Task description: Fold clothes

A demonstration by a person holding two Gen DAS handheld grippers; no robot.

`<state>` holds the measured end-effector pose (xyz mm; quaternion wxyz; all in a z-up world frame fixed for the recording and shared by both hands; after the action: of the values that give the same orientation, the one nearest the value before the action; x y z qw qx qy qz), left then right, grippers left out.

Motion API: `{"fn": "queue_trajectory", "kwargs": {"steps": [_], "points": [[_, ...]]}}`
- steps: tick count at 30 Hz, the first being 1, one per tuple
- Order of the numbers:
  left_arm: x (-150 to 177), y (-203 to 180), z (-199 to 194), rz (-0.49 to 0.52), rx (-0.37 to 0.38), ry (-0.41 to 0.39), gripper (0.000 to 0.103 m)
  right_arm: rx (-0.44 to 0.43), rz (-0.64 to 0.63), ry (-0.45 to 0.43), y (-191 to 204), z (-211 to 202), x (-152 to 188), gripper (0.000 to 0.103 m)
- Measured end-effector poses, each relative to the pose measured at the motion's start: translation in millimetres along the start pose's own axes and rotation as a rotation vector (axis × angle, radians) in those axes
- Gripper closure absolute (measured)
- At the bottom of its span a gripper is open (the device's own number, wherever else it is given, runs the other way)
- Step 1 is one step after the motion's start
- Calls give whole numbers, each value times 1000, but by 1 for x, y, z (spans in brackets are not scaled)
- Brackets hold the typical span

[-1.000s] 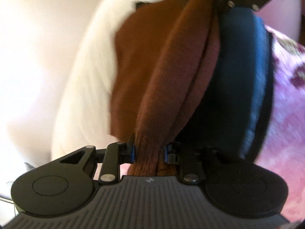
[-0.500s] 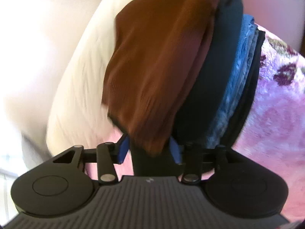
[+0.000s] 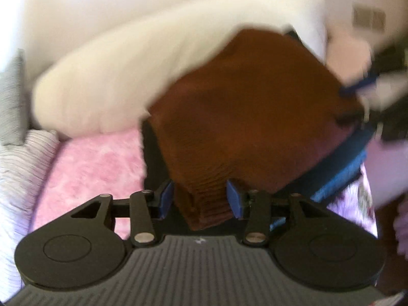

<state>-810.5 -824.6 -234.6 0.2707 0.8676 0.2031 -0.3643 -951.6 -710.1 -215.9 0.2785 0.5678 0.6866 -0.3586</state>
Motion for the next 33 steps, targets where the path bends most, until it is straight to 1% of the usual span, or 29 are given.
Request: {"fn": "queue_trajectory", "kwargs": {"steps": [1,2,4,6,8,9,11,13,14,17,19,20,21,23,24,25,26,27,28,29,30,31,32,33], "points": [[0,0,1,11,2,-2,61,-4,-5,-11,-3,-1,-6,74],[-2,4,0,6,-6,-10,61,-2,-12,-49,-8,-3,-18,76],[-6,11,0,-12,-22,-20,60,5,-25,-120,-19,-6,-42,76],[-5,12,4,-55,-38,3,60,31,-2,-144,-38,8,-55,76],[0,13,6,-68,-43,29,60,68,38,-127,-60,37,-58,76],[3,13,8,-67,-42,37,59,86,65,-103,-70,55,-55,76],[-4,11,8,-53,-41,39,59,95,186,-30,-91,83,-44,75],[-11,11,6,-38,-43,47,59,89,258,-1,-99,92,-38,74],[-13,12,5,-39,-44,54,59,87,281,5,-102,95,-37,71],[-18,17,2,-71,-55,71,57,80,304,-14,-101,81,-41,69],[-19,20,-6,-96,-79,63,48,68,325,-35,-97,58,-41,68],[-19,22,-10,-115,-88,57,39,62,346,-35,-93,48,-37,66],[-18,23,-16,-139,-93,53,36,57,367,-35,-89,38,-34,65],[-11,17,-27,-181,-88,71,36,47,405,-30,-80,19,-25,61],[-7,14,-32,-195,-79,80,36,44,411,-12,-72,10,-15,60],[-4,8,-37,-206,-70,84,36,46,419,5,-64,2,-7,56],[-2,3,-43,-216,-63,87,32,59,434,19,-59,-6,0,47],[0,-2,-50,-225,-56,88,23,71,460,25,-55,-14,4,42],[0,-6,-57,-237,-51,85,18,81,484,31,-51,-22,7,35],[1,-10,-65,-254,-48,78,10,90,504,33,-46,-33,9,27],[1,-13,-72,-272,-43,71,5,103,514,30,-41,-44,9,23],[2,-15,-78,-296,-35,67,4,118,520,26,-36,-54,9,17],[2,-18,-85,-326,-27,66,1,131,526,24,-32,-63,8,15],[1,-19,-93,-356,-21,65,1,138,532,26,-27,-69,7,15]]}}
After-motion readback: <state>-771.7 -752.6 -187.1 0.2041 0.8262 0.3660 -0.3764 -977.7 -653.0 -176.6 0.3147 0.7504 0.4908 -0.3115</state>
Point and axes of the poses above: each gripper's, at about its wrist camera, not at the fingertips, and z roughly the way its jaws point, y to its left, x to its underside, the point moved 7 cm from there along z, roughly the way its jaws point, and after that the axes turned 13 degrees about -y, right-handed, at the moved point
